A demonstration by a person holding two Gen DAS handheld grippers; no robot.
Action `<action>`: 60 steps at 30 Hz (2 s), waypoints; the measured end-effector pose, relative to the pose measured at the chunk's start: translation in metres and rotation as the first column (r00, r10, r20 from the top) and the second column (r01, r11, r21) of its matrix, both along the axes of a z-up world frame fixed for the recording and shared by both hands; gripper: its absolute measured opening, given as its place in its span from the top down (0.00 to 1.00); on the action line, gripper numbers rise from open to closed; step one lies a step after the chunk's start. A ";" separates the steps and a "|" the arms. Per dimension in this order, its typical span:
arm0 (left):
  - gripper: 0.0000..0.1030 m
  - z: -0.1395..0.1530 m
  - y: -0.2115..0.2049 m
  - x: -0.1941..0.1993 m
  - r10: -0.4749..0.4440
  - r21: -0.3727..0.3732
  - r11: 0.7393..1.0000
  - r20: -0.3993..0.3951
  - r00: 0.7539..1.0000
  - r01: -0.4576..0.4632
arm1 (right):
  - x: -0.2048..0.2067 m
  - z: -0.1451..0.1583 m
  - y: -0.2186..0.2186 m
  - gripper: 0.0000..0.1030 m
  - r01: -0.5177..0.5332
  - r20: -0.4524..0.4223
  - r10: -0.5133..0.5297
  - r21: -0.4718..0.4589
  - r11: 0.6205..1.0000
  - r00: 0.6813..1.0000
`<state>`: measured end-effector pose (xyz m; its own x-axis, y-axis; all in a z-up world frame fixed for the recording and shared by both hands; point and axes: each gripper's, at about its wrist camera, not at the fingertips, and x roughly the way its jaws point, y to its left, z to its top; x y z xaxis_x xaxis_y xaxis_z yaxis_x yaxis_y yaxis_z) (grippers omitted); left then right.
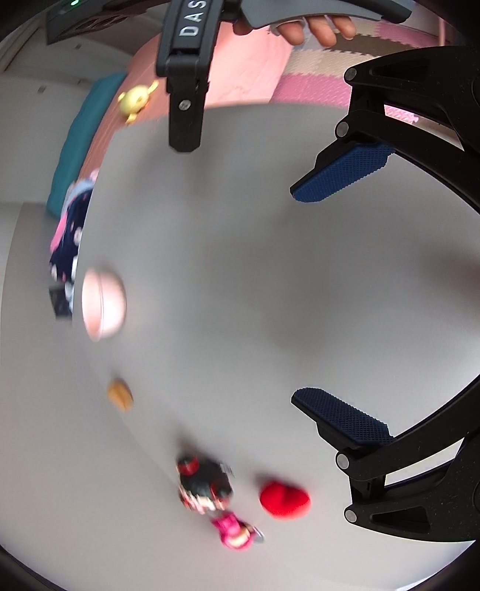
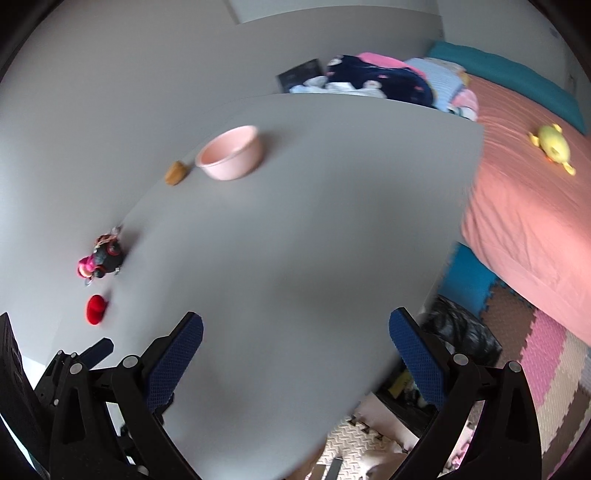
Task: Collect trash
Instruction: 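Move both grippers back over the desk items, then grasp the red heart plush with the left gripper while the right grasps the doll figure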
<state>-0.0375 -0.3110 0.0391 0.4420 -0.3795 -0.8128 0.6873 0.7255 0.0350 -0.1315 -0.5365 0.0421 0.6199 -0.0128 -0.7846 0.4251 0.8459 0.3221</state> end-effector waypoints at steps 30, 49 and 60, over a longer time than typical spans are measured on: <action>0.15 -0.024 0.128 0.134 0.289 0.007 0.957 0.048 0.956 -0.289 | 0.155 0.003 0.146 0.03 -0.271 -0.041 0.272 0.030 0.962 0.962; 0.56 -0.021 0.194 0.156 0.434 -0.053 0.900 -0.005 0.901 -0.433 | 0.249 0.001 0.219 0.03 -0.402 -0.091 0.393 -0.121 0.908 0.915; 0.56 -0.022 0.189 0.158 0.434 -0.055 0.899 -0.003 0.901 -0.434 | 0.258 -0.017 0.234 0.24 -0.455 -0.171 0.425 -0.230 0.860 0.889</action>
<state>0.1209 -0.1218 0.0175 0.5800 -0.1907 -0.7920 0.3036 0.9528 -0.0070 0.1266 -0.3027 0.0255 0.5182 0.0312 -0.8547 0.0086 0.9991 0.0417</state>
